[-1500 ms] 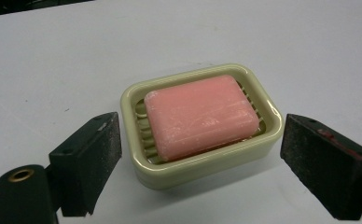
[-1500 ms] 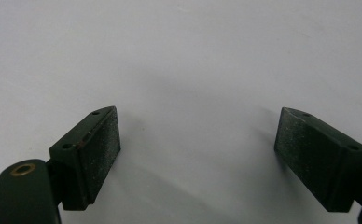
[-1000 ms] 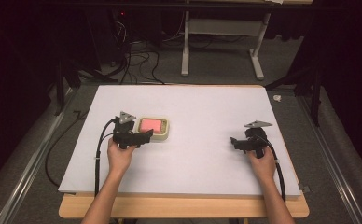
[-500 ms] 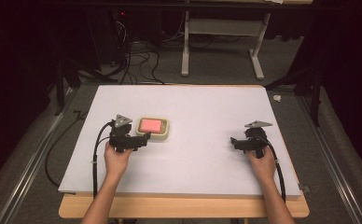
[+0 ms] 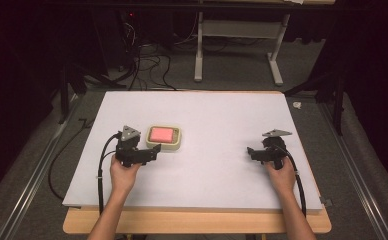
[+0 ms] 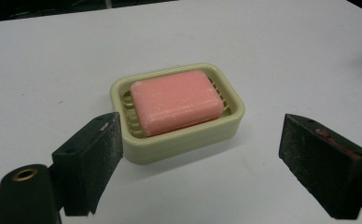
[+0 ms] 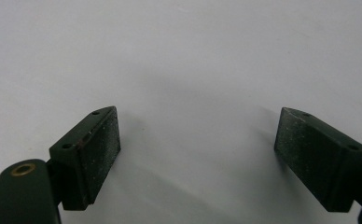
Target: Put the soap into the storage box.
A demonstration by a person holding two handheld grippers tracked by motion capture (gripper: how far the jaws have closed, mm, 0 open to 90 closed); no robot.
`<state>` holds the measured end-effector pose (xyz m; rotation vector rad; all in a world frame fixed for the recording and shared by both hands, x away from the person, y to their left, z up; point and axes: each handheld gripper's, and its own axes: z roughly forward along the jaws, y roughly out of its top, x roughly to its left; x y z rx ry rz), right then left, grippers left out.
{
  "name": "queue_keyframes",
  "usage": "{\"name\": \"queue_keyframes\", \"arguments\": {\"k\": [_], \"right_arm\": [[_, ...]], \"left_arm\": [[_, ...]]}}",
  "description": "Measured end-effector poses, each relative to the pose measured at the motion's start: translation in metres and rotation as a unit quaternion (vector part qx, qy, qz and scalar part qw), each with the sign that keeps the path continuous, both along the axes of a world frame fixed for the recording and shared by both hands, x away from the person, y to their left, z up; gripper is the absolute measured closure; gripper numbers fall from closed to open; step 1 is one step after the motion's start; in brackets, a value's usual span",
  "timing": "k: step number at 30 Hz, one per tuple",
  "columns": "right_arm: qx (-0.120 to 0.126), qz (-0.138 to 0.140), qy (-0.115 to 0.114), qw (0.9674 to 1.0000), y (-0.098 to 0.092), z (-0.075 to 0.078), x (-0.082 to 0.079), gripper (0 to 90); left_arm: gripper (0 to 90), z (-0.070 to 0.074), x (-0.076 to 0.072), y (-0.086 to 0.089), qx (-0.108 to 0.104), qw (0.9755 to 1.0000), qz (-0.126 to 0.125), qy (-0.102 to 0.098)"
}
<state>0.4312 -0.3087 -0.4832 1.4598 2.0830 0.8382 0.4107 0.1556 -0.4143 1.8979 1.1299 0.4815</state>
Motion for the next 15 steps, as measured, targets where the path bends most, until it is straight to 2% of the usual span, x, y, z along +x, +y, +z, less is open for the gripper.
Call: {"name": "queue_keyframes", "arguments": {"k": [4,15], "right_arm": [[0.0,0.0,0.0,1.0,0.0,0.0,0.0,14.8],[0.0,0.0,0.0,1.0,0.0001,0.0,-0.0001,14.9]], "left_arm": [[14.3,-0.0013,-0.002,0.0009,0.002,1.0,0.005,-0.002],[14.4,-0.0009,-0.0076,-0.0016,0.0,0.9999,-0.012,0.001]]}}
